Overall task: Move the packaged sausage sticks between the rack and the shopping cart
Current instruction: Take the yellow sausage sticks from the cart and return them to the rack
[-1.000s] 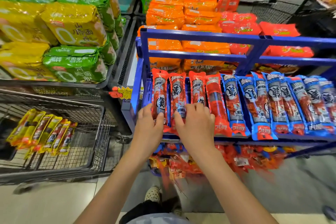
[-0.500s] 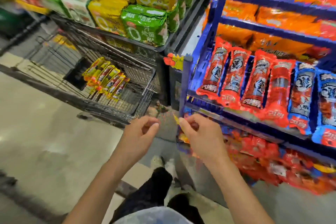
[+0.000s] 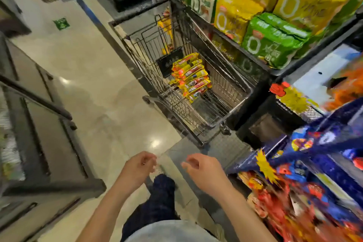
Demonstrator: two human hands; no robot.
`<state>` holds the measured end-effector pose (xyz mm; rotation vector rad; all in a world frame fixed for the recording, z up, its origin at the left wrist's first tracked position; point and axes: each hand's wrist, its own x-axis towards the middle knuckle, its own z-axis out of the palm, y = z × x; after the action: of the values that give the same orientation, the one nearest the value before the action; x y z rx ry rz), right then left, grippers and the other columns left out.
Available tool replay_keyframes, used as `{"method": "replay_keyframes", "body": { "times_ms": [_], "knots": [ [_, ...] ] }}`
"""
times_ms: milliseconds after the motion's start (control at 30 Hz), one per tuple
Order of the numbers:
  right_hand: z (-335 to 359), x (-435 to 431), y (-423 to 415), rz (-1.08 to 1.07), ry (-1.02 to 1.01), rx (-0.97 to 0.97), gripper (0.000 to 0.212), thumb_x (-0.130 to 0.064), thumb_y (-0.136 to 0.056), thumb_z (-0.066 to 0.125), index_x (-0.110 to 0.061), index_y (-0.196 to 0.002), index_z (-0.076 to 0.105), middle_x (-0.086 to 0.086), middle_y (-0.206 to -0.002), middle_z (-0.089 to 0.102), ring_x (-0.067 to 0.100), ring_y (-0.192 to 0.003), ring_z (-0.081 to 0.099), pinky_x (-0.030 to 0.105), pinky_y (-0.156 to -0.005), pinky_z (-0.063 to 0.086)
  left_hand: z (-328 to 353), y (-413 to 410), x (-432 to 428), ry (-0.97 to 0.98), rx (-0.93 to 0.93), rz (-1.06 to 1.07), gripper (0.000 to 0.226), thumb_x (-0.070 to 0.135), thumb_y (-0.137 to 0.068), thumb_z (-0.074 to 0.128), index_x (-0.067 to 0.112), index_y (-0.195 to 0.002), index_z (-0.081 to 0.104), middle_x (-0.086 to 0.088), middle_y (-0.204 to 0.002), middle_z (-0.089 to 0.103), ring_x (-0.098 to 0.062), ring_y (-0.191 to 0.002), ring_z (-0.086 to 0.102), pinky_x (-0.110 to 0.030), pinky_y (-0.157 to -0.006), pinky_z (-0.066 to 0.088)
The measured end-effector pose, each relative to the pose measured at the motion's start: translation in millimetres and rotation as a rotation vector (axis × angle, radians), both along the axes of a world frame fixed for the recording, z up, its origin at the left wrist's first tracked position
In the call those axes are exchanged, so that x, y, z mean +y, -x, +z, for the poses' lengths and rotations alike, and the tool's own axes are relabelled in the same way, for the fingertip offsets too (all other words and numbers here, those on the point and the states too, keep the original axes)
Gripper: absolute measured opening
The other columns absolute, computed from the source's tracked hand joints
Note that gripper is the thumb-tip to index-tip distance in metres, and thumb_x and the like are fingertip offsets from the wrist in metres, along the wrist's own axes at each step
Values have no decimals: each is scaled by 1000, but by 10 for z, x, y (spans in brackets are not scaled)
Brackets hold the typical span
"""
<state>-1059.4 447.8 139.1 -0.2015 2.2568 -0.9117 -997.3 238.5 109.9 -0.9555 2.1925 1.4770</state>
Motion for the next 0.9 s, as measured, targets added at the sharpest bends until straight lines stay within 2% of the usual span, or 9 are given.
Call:
{"method": "replay_keyframes", "body": {
  "times_ms": [67,167,267,400,467,567,733,800,900],
  "knots": [
    [-121,-365,120,50,-40,-36,39,-45,-94,55,-9,-105,67,7,-100,68,24,-97,62,40,-86,48,-219,-3,-428,20,-54,42,14,15,-94,57,22,-85,64,-5,-89,70,-21,-77,67,-27,-64,47],
    [-324,-835,333,128,-99,-82,41,-52,-94,52,-16,-108,67,2,-101,67,17,-92,59,30,-78,45,-486,30,-1024,18,-133,104,14,16,-93,58,20,-81,63,-6,-83,69,-24,-75,63,-33,-68,46],
    [-511,-1310,562,167,-163,-137,44,-53,-94,51,-12,-101,66,5,-95,67,15,-83,56,28,-70,40,-675,82,-1611,3,-207,155,13,17,-94,55,16,-84,64,-5,-85,69,-20,-71,64,-27,-62,47],
    [-787,-1728,857,138,-311,-123,43,-52,-95,48,-15,-102,68,6,-100,69,23,-96,64,33,-79,48,-875,180,-2226,-20,-285,204,13,19,-97,53,11,-92,63,-13,-95,69,-21,-72,65,-25,-57,46],
    [-870,-1793,975,100,-341,-119,44,-50,-96,47,-12,-94,68,7,-93,69,25,-93,64,35,-78,49,-936,270,-2409,-35,-325,201,14,18,-97,53,9,-94,63,-16,-97,69,-24,-73,64,-27,-60,46],
    [-971,-1751,1150,-2,-377,-137,48,-51,-96,47,-14,-66,53,4,-67,59,27,-78,60,35,-67,41,-985,626,-2537,-48,-369,132,16,17,-97,51,9,-91,63,-15,-97,69,-24,-74,64,-27,-62,47],
    [-1107,-1513,1541,-260,-394,-219,43,-46,-97,45,-12,-94,70,14,-102,69,32,-94,60,34,-76,40,-942,1618,-2439,-65,-306,-71,17,25,-96,51,16,-91,64,-6,-95,70,-18,-78,67,-26,-67,50],
    [-1275,-1400,1697,-424,-360,-292,48,-50,-92,51,-8,-85,71,15,-91,71,31,-87,64,36,-74,44,-875,2046,-2336,-77,-279,-174,18,29,-95,50,20,-91,64,-1,-93,70,-15,-77,67,-26,-66,50],
    [-1884,-1187,1933,-662,-298,-361,55,-66,-70,55,-12,-63,61,7,-64,64,29,-67,62,44,-70,52,-830,2684,-2271,-75,-228,-334,16,27,-94,50,22,-90,64,6,-90,69,-11,-76,67,-21,-61,47]
  ]
}}
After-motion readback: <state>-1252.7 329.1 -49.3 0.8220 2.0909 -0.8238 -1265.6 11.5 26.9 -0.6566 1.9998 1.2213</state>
